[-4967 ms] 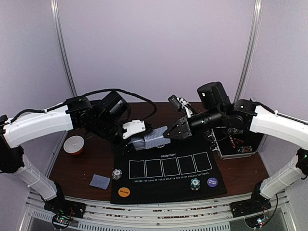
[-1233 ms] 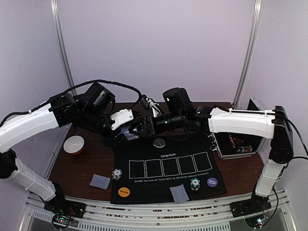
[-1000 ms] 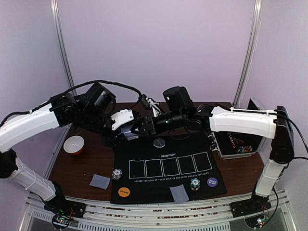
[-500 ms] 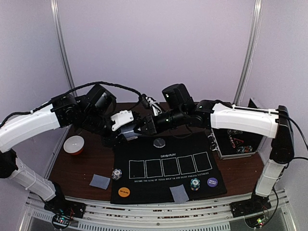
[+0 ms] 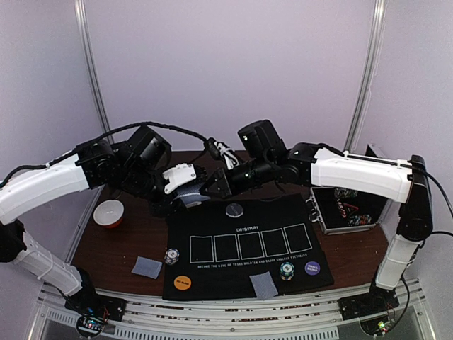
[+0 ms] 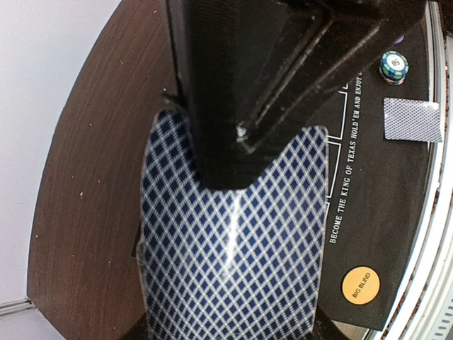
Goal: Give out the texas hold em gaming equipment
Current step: Pick up the poker card from the face-down deck piles, then distribute the poker card in the big blind area.
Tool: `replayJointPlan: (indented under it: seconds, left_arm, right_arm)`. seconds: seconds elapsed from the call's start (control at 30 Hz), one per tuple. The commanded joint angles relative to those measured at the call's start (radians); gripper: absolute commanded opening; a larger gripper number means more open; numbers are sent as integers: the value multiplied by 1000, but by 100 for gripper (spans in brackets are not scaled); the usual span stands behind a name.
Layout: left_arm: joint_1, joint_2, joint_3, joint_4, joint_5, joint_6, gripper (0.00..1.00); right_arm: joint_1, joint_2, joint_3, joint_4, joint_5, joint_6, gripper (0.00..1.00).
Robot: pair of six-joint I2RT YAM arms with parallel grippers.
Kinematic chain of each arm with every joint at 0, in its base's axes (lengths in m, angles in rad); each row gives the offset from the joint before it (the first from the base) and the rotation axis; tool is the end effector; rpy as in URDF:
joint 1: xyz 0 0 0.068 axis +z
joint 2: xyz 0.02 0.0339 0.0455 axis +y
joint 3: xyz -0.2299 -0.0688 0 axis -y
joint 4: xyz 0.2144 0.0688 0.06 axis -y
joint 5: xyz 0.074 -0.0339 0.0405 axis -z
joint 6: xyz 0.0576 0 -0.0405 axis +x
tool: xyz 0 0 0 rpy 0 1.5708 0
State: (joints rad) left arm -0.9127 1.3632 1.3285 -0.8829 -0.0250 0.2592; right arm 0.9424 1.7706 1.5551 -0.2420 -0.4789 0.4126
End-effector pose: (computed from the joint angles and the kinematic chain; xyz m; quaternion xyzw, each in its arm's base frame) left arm 0.1656 -0.2119 0.2865 0.5204 0.7913 -0.0918 0.3076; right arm 0.2138 0.3393 0.2963 -0.3369 0.7632 0.4786 0.2737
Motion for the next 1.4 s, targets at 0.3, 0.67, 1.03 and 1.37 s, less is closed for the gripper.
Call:
replayJointPlan:
  seconds: [0.3,0.67,1.03,1.37]
  left_arm:
    - [44,-2,-22,60,-58,-77,48]
    - [221,30,13,57,-96,-204,48]
    - [340,48,58,38,-133,-280,48]
    - [353,14,47,36,-139,-281,49]
  right_arm:
    - [-26,-128,26,-121,68,-40,0]
    - [-88,-333,-270,32,276,254,0]
    - [216,40,-271,537,369,605,0]
    - [340,444,85,587,371,841,0]
